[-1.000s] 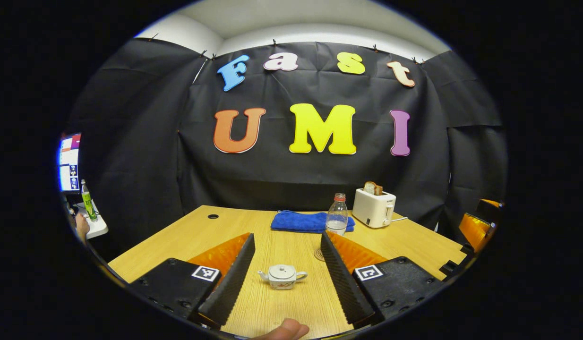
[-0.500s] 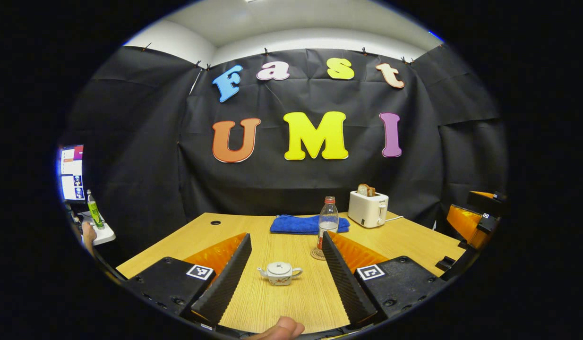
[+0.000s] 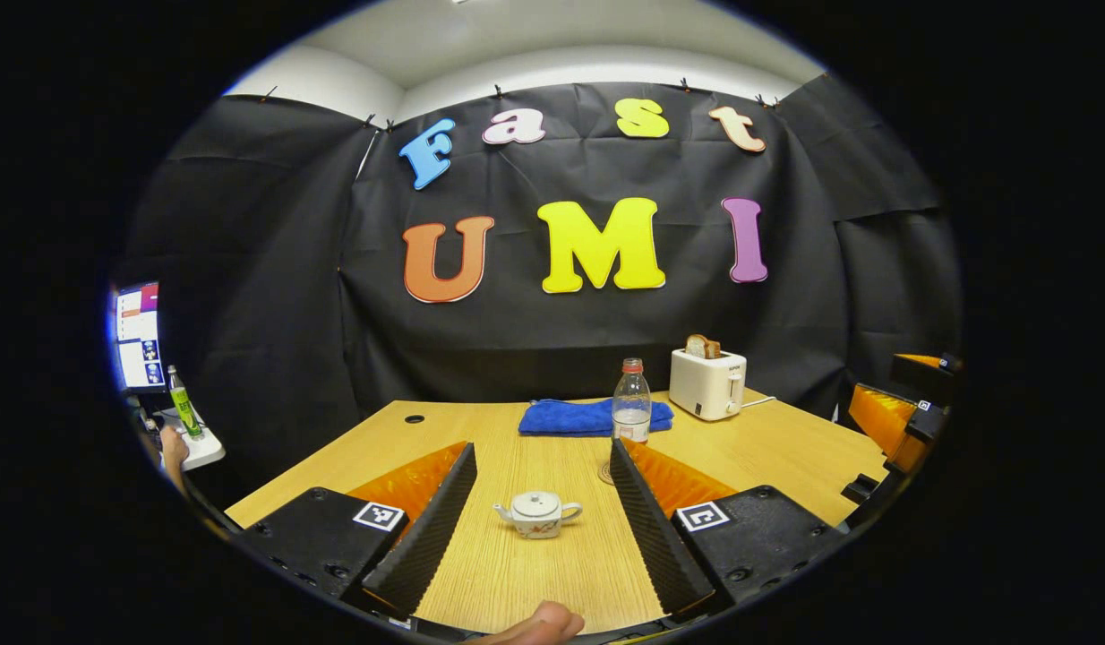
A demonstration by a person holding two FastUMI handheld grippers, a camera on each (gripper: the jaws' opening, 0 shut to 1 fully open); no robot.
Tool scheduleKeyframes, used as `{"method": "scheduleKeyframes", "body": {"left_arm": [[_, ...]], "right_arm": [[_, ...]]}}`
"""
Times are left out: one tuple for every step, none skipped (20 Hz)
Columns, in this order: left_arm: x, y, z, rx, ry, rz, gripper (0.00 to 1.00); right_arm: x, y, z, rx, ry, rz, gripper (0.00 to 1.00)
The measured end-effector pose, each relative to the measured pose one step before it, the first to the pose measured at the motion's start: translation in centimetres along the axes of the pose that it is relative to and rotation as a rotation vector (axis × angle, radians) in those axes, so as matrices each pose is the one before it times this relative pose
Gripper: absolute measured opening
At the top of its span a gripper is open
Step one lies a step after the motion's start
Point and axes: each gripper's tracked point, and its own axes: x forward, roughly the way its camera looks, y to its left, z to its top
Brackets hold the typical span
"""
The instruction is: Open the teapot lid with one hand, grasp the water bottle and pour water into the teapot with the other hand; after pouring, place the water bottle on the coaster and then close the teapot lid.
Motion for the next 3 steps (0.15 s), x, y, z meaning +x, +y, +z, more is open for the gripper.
{"method": "scheduleKeyframes", "body": {"left_arm": [[0.030, -0.045, -0.011, -0.00158, -0.00120, 0.00020, 0.94], [0.041, -0.021, 0.105, -0.00368, -0.00546, 0.00229, 0.94], [0.050, 0.224, 0.048, -0.00254, -0.00398, 0.00786, 0.94]], "right_arm": [[0.108, -0.018, 0.039, -0.00084, -0.00205, 0.00044, 0.98], [-0.019, -0.082, 0.008, -0.00092, 0.00009, -0.00076, 0.98], [-0.084, 0.024, -0.014, -0.00121, -0.00085, 0.00112, 0.98]]}}
